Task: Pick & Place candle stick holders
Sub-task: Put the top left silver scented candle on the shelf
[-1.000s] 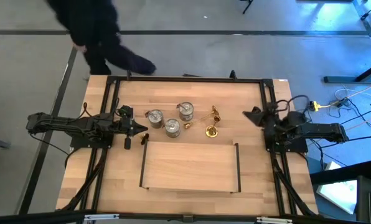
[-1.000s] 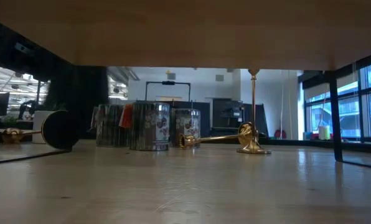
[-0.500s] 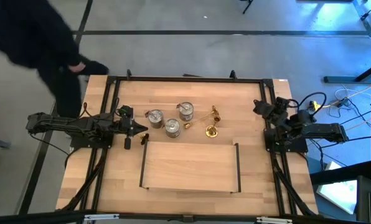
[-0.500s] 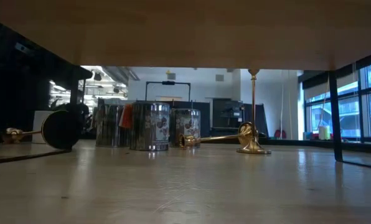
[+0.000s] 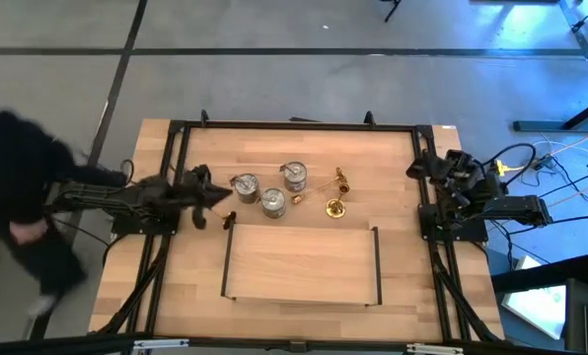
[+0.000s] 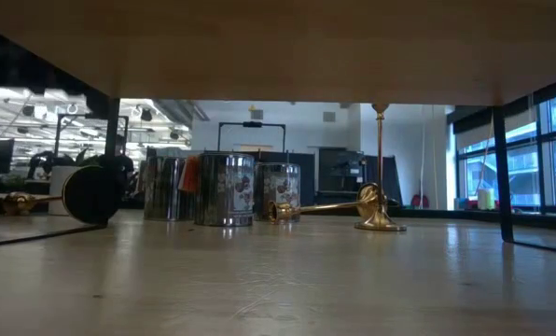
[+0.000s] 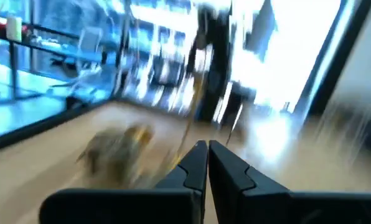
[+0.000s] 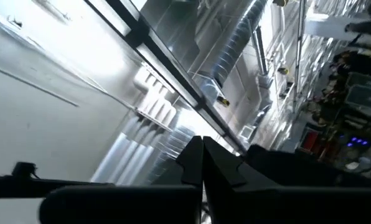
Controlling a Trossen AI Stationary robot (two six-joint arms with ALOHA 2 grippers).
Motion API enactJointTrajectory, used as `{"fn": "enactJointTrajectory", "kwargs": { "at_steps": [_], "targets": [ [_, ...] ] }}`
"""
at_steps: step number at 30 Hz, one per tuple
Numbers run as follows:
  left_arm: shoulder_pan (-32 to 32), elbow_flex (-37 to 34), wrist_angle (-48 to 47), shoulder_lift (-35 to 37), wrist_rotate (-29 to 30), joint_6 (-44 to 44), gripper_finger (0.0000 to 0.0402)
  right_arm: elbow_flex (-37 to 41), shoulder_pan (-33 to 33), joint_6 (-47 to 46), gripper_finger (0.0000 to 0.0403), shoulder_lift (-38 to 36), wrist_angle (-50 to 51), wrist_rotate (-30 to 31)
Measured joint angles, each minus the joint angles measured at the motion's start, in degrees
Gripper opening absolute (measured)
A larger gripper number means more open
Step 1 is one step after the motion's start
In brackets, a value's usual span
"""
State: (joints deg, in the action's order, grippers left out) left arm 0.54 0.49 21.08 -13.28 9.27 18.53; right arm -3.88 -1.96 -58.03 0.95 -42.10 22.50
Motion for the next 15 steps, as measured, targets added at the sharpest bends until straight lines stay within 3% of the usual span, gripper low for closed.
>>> {"fn": "enactJointTrajectory", "kwargs": {
  "at_steps": [2, 6, 12, 15],
  "targets": [
    [-0.01, 0.00, 9.78, 0.04, 3.16, 10.35, 0.0012, 0.00, 0.00, -0.44, 0.0005, 0.00, 0.03, 0.01],
    [-0.01, 0.19, 24.06, 0.07, 12.71, 21.92, 0.0012, 0.00, 0.00, 1.45, 0.0005, 0.51, 0.09, 1.35],
    [-0.01, 2.86, 26.74, -0.22, 20.85, 24.25, 0.0008, -2.87, -0.02, 8.74, 0.0005, 4.19, -0.49, 2.98],
    [-0.01, 4.02, 26.84, -0.72, 22.07, 24.23, 0.0010, -8.25, -0.02, 15.22, 0.0008, 7.75, -0.24, -0.79]
  ]
}}
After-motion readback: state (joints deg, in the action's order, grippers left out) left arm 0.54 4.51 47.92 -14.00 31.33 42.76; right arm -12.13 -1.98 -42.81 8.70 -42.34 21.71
